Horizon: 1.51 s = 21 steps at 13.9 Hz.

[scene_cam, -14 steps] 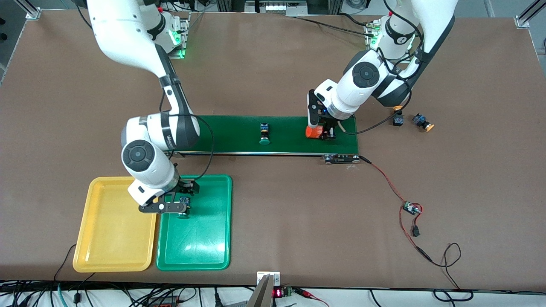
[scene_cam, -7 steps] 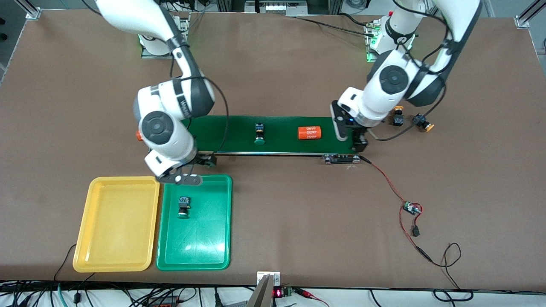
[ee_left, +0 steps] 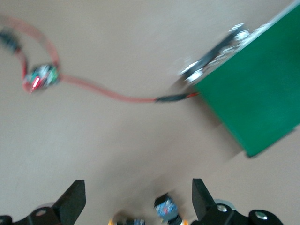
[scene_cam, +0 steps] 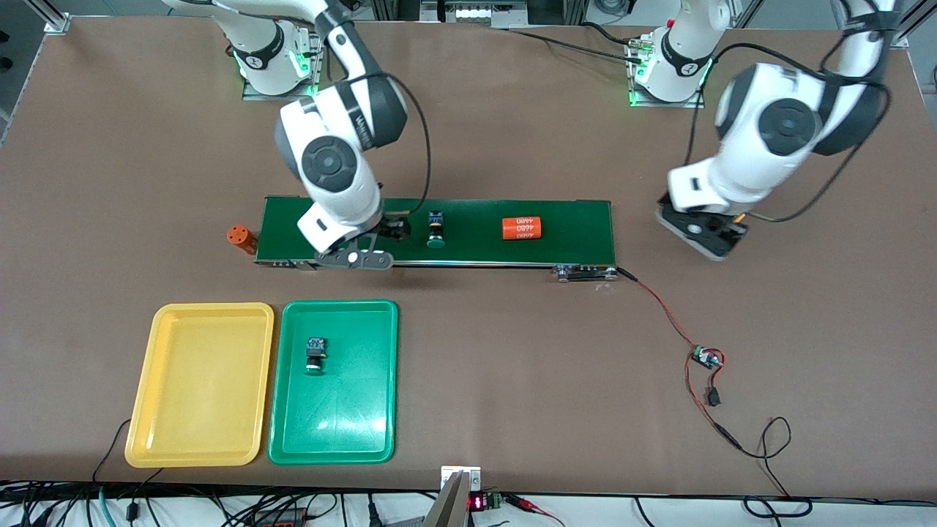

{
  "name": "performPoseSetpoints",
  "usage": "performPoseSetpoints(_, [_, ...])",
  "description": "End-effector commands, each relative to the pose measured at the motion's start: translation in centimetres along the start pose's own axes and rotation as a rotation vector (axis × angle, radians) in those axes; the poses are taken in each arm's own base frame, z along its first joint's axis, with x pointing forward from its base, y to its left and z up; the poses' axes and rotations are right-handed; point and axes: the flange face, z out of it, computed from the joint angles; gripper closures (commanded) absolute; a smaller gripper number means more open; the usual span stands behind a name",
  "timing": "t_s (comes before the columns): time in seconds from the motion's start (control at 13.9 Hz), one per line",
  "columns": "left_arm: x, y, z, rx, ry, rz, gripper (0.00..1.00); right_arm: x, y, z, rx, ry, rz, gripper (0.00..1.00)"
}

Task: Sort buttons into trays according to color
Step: 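Grasp the belt's green button with the right gripper while the left grasps a yellow button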

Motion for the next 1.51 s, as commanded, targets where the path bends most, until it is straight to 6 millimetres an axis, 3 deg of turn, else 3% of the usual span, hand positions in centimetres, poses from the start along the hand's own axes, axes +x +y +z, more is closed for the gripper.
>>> performPoseSetpoints(0.0, [-3.5, -4.4, 0.5, -0.051, -0.037, -0.155, 0.0, -2.9, -2.8, 0.9, -0.007, 0.0, 0.041, 0.0])
performPoseSetpoints(0.22, [-6.7, -6.8, 2.4, -0.106, -0.147, -0.316, 0.0, -4.4, -5.0, 2.4, -0.019, 0.009, 0.002, 0.0])
performPoseSetpoints(0.29, [-7.2, -6.6, 3.4, -0.121, -0.177, -0.326, 0.0, -5.1, -5.6, 2.9, -0.027, 0.005, -0.017, 0.0])
performPoseSetpoints(0.58, [-7.6, -5.3, 12.3, -0.198, -0.292, -0.311, 0.0, -5.1, -6.5, 6.4, -0.054, 0.006, -0.037, 0.0])
performPoseSetpoints(0.87, [-8.6, -4.2, 15.3, -0.267, -0.26, -0.409, 0.0, -4.0, -6.4, 9.9, -0.071, 0.021, -0.037, 0.01])
performPoseSetpoints(1.01, [-9.6, -3.1, 17.2, -0.251, -0.243, -0.445, 0.0, -3.9, -6.3, 10.7, -0.08, 0.015, -0.055, 0.22])
performPoseSetpoints(1.08, [-10.1, -2.5, 18.0, -0.242, -0.227, -0.446, 0.0, -4.1, -6.4, 10.6, -0.082, 0.012, -0.058, 0.37])
performPoseSetpoints(1.15, [-10.6, -2.1, 18.7, -0.237, -0.22, -0.447, 0.0, -4.2, -6.5, 10.2, -0.078, 0.011, -0.045, 0.66])
performPoseSetpoints(1.23, [-10.9, -1.7, 19.2, -0.236, -0.222, -0.444, 0.0, -4.1, -6.3, 10.2, -0.081, 0.007, -0.042, 0.77])
performPoseSetpoints(1.44, [-11.3, -0.3, 21.0, -0.234, -0.219, -0.443, 0.0, -3.7, -6.1, 9.1, -0.069, 0.015, -0.039, 0.84])
